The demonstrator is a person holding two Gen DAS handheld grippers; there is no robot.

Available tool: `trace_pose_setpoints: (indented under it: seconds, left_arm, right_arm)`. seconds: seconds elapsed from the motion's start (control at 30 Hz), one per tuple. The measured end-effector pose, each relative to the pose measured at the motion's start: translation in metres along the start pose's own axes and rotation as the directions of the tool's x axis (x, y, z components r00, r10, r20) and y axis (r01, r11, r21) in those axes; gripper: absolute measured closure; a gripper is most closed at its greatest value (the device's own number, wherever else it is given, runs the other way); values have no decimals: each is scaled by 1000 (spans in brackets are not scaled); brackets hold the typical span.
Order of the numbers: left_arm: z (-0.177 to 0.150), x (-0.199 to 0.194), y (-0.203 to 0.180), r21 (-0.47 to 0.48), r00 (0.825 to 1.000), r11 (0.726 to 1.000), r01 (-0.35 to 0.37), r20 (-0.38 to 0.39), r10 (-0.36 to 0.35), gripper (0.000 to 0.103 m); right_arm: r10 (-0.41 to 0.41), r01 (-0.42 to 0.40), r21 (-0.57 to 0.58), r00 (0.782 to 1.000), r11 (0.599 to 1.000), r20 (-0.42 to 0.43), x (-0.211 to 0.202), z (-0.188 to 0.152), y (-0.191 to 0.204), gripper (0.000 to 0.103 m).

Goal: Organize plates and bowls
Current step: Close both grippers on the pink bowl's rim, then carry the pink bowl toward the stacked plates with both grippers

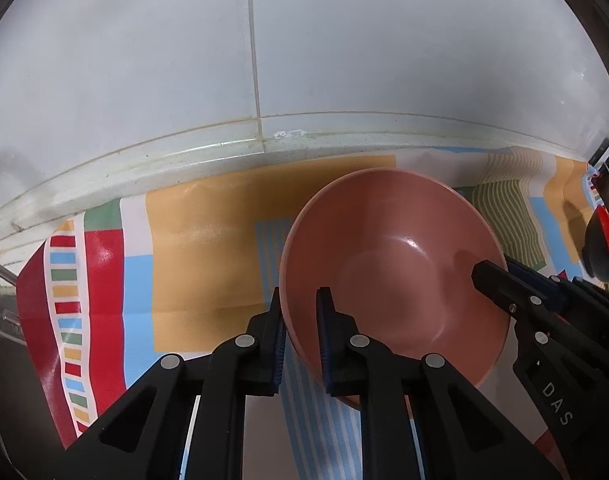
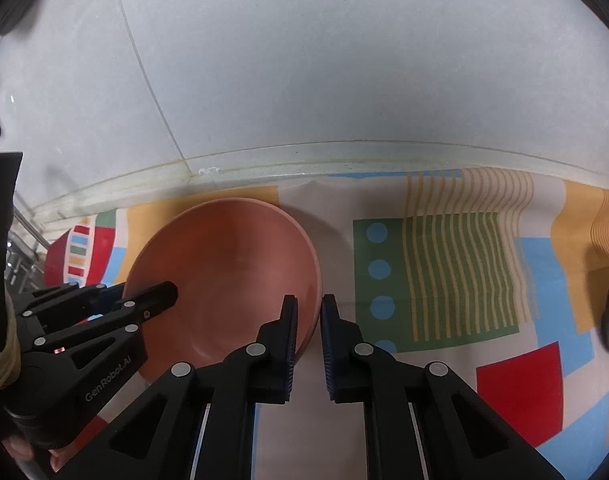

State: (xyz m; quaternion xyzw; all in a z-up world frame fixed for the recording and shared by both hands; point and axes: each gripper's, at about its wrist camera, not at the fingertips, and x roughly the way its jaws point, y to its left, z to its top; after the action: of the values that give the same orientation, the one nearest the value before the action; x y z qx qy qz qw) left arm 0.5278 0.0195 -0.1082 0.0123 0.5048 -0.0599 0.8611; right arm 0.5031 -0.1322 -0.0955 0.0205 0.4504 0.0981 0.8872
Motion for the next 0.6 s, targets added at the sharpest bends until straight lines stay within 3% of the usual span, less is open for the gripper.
trace_pose_setpoints:
  seconds: [0.6]
  left_arm:
    - [-39,-59,-18,-18,999,999,26,48,-26,88]
  right_arm:
    - [12,-13,33,999,999,32,-50,-18,-6,90]
